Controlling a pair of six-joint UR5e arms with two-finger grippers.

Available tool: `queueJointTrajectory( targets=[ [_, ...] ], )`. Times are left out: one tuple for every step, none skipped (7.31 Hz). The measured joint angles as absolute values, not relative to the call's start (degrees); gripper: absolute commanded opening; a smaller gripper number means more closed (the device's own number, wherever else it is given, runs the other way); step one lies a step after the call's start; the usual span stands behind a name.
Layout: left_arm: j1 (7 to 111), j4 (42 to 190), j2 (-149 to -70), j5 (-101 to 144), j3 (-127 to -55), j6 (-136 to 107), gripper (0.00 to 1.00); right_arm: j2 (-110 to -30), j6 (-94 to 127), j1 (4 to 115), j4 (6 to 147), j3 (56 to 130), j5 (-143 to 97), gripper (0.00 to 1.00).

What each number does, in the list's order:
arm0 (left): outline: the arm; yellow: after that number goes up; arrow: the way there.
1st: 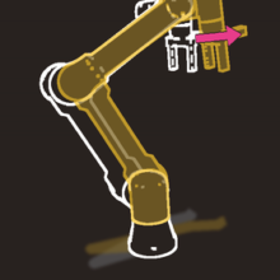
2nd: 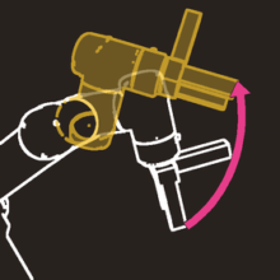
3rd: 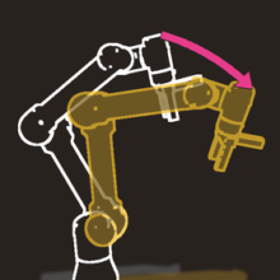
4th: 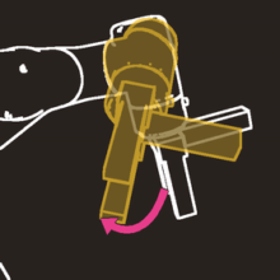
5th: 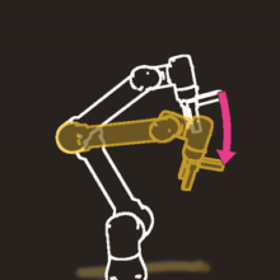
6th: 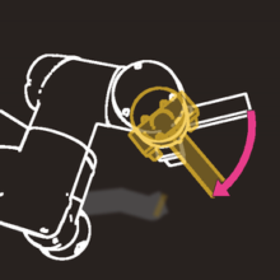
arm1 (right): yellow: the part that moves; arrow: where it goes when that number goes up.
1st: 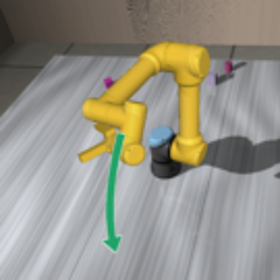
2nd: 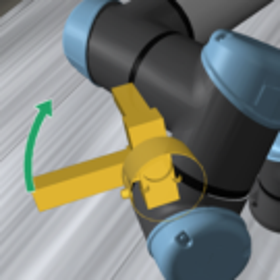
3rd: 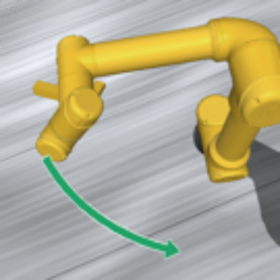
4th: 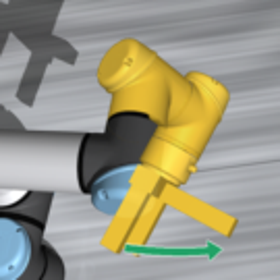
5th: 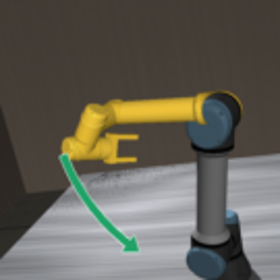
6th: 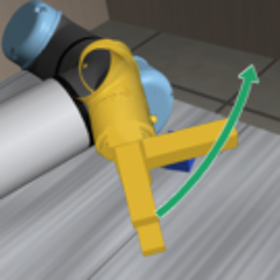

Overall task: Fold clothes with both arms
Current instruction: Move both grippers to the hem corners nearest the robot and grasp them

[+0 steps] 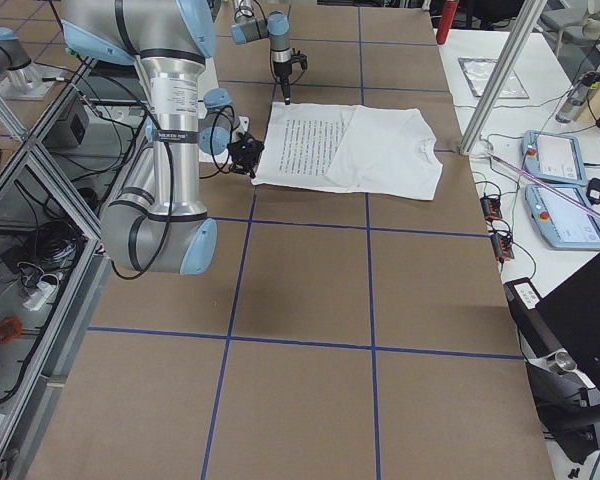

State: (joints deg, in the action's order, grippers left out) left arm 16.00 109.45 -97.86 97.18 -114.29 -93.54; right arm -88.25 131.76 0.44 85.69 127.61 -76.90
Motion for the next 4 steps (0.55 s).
queueJointTrajectory(
  targets=[
    [14.9,108.6,-97.8,97.2,-114.3,-95.1,0.81,-88.2,131.8,0.4,85.7,127.6,-76.9,0.00],
    [13.5,108.2,-97.9,97.2,-114.2,-96.5,0.78,-88.2,131.7,0.4,85.7,127.6,-76.9,0.00],
    [12.3,108.1,-97.9,97.2,-114.3,-97.6,0.72,-88.2,131.7,0.4,85.7,127.6,-76.8,0.00],
    [11.7,108.0,-98.0,97.2,-114.4,-98.1,0.66,-88.3,131.7,0.5,85.7,127.7,-76.8,0.00]
  ],
)
